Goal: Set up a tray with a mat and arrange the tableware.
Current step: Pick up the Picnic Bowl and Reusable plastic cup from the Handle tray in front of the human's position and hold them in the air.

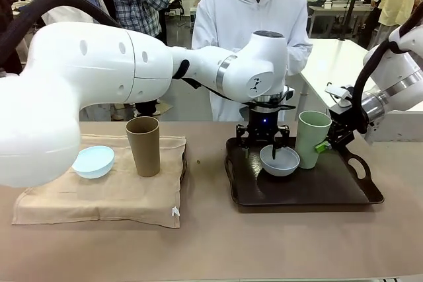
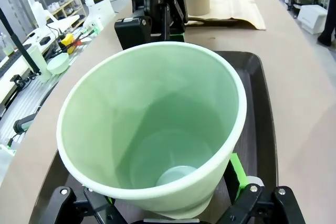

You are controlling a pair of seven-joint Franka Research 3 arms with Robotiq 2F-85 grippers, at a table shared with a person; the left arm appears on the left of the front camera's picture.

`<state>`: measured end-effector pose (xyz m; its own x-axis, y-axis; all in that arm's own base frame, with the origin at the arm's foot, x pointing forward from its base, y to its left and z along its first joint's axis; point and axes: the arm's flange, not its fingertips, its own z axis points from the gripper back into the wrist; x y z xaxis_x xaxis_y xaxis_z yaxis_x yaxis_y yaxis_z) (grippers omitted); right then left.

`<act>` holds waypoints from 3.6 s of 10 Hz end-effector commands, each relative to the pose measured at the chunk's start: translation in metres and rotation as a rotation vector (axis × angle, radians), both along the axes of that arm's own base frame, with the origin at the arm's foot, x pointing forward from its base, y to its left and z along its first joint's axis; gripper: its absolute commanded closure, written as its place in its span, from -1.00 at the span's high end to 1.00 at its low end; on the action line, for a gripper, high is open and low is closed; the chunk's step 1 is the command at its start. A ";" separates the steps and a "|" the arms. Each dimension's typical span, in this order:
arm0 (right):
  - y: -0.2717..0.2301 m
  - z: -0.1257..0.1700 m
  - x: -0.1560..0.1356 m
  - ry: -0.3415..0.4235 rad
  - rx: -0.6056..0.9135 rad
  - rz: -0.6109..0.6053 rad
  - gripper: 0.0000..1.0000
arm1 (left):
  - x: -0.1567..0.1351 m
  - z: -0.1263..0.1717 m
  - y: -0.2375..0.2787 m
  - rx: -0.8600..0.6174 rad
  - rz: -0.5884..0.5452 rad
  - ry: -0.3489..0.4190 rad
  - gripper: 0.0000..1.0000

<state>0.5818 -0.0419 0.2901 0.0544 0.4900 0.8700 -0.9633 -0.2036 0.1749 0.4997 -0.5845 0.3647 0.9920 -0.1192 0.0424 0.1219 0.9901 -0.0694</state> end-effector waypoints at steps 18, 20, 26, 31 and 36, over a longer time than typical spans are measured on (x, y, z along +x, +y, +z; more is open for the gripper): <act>-0.036 0.076 -0.058 0.045 -0.084 -0.043 -1.00 | -0.019 0.081 0.044 0.041 0.005 0.085 -1.00; -0.041 0.101 -0.090 0.029 -0.082 -0.041 -1.00 | -0.033 0.118 0.059 -0.003 0.011 0.063 -1.00; -0.034 0.199 -0.185 -0.166 -0.053 -0.063 -1.00 | -0.079 0.189 0.063 -0.032 0.046 -0.010 -1.00; -0.040 0.233 -0.207 -0.153 -0.039 -0.072 -1.00 | -0.102 0.227 0.066 -0.070 0.101 -0.057 -1.00; -0.035 0.234 -0.208 -0.201 -0.047 -0.070 -1.00 | -0.083 0.227 0.060 -0.061 0.060 -0.036 -1.00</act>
